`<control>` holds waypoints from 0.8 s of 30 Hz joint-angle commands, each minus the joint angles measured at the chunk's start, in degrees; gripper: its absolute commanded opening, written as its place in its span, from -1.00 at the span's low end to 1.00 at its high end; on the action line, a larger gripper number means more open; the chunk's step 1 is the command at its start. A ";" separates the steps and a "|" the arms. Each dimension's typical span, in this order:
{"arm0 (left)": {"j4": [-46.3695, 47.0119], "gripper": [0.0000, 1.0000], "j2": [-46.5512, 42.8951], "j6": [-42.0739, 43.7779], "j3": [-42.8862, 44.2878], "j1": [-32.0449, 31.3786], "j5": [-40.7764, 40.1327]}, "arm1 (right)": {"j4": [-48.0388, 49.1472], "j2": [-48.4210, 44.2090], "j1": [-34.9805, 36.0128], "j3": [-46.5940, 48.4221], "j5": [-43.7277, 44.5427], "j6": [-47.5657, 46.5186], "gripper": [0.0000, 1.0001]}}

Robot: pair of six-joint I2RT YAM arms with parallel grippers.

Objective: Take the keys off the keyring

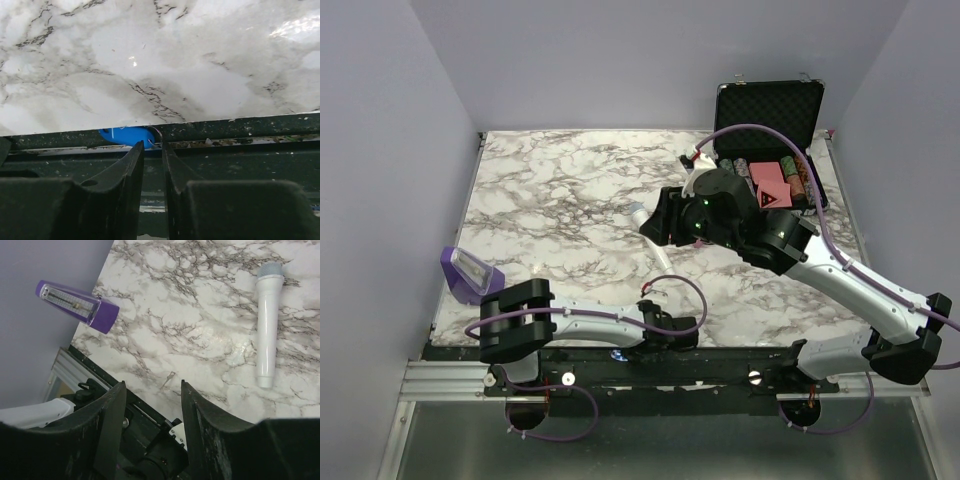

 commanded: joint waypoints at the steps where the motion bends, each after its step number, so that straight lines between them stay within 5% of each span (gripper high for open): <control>1: -0.38 -0.37 1.68 0.82 2.06 -0.53 -0.72 | 0.50 0.15 -0.33 -0.15 -1.28 -0.13 0.12; 14: 3.93 -0.34 2.30 1.88 -1.28 1.23 2.18 | 0.59 0.06 -0.50 0.20 -1.73 -0.22 0.11; 24: 4.64 -0.70 3.44 2.67 -1.28 1.67 2.97 | 1.38 -0.73 -0.77 -0.15 -2.25 0.04 0.12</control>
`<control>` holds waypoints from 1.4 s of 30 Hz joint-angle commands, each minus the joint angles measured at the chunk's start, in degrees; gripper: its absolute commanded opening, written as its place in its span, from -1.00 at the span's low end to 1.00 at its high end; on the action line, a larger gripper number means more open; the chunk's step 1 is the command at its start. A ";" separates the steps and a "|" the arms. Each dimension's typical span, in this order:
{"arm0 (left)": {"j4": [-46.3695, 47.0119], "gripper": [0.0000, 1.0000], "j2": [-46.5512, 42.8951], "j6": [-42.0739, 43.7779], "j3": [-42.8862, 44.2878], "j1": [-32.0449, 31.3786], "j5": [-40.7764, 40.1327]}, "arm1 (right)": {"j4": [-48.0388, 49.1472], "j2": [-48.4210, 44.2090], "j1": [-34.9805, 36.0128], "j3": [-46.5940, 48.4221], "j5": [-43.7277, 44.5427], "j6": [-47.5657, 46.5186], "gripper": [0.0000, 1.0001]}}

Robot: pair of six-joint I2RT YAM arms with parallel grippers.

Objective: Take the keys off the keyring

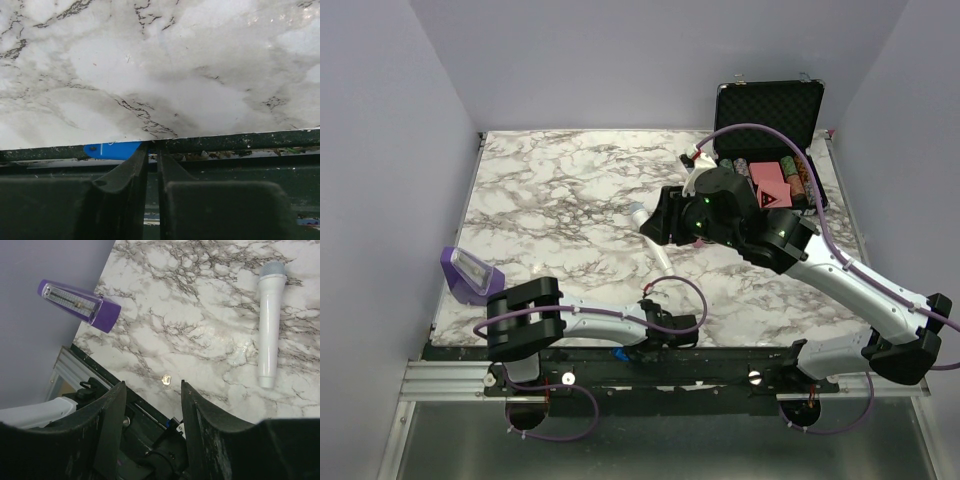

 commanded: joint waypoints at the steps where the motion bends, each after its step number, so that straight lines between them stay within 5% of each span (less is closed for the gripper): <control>1: 0.98 -0.76 1.08 0.31 -0.49 0.36 1.01 | 1.31 -0.73 -0.29 -0.24 -1.18 0.07 0.12; 6: 0.72 -1.00 0.38 -0.13 -0.75 0.36 0.39 | 1.31 -0.99 -0.46 -0.33 -1.18 -0.02 0.12; 42: -18.26 -1.00 -7.27 -3.12 11.02 -2.37 -13.93 | 1.23 -1.69 -0.64 0.02 -0.83 -0.02 0.12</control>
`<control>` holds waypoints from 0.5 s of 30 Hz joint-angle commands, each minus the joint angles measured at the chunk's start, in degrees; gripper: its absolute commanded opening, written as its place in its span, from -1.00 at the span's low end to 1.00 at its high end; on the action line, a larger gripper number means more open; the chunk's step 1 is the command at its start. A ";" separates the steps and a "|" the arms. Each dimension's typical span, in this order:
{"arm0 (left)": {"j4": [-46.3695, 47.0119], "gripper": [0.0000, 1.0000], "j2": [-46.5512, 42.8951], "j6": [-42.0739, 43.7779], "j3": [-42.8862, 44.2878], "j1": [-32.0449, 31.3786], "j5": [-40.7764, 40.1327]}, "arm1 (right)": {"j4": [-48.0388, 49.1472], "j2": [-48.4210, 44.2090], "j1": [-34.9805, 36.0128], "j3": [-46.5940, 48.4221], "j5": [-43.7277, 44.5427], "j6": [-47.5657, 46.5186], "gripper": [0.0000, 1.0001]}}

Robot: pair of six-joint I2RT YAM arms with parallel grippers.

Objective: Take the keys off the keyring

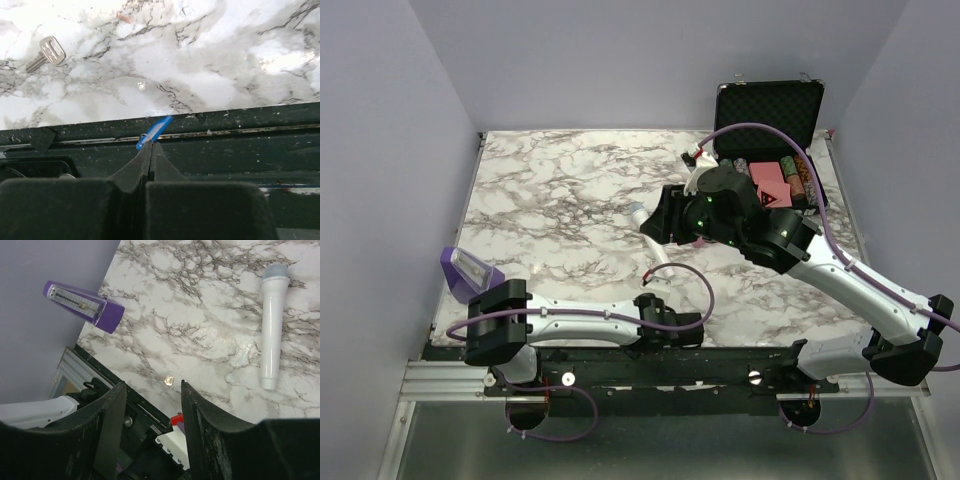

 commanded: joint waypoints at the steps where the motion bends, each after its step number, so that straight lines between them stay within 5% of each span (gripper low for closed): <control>1: -3.40 -1.00 -1.50 1.38 3.33 1.06 -4.93 | 0.81 -1.41 -0.29 0.02 0.20 -0.04 0.12; 14: -1.73 -1.00 -3.08 9.12 5.09 10.20 -8.89 | -1.03 -1.59 -0.46 1.16 1.60 -0.22 0.12; 15: -1.47 -0.86 -3.43 9.64 4.92 11.51 -8.89 | -1.38 -1.68 -0.46 1.25 2.04 -0.31 0.14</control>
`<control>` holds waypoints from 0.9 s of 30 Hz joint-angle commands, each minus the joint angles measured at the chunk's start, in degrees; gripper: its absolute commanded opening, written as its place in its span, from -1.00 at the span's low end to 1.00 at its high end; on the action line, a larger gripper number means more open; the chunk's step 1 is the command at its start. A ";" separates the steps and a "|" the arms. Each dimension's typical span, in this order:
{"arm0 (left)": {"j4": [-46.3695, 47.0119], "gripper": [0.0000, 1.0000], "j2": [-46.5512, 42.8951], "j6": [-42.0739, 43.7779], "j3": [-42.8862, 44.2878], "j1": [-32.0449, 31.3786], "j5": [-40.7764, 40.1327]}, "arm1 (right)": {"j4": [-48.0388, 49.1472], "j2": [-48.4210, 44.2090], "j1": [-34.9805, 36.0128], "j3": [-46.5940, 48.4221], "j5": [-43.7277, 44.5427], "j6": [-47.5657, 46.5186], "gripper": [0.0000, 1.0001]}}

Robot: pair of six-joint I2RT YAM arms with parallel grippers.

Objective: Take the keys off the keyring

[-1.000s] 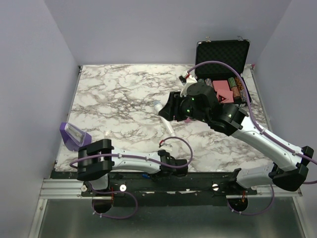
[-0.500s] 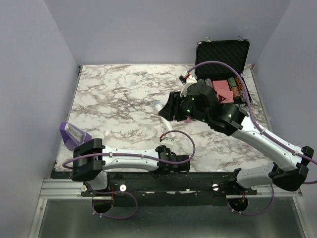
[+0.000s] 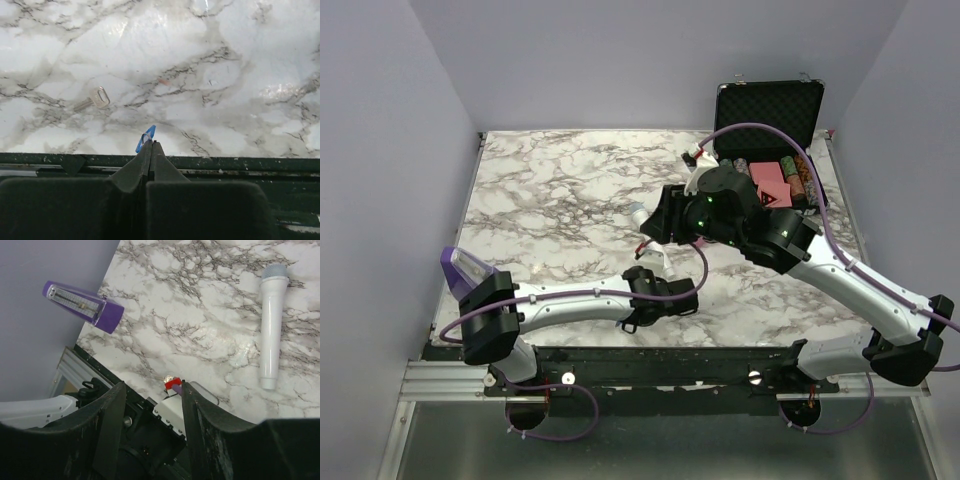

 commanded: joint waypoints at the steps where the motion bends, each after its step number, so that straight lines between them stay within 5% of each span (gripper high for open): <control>1: 0.43 -0.44 -2.08 4.44 1.00 4.64 -3.08 | -1.67 -1.72 -0.36 1.25 2.56 -0.37 0.18; 4: 0.79 0.86 -3.57 6.55 1.44 6.58 -3.33 | -2.46 -2.25 -0.53 1.16 4.59 -0.20 0.44; 5: 0.70 0.97 -4.01 7.08 1.79 7.19 -3.51 | -2.73 -2.42 -0.53 1.16 5.03 -0.20 0.63; 11: -1.75 0.98 -7.26 9.28 5.65 9.65 -4.39 | -3.52 -2.43 -0.71 1.25 6.08 0.42 0.93; 27: 3.42 0.97 -30.81 24.31 3.03 20.11 -2.90 | 2.79 -16.39 -0.71 -6.91 22.07 3.06 1.00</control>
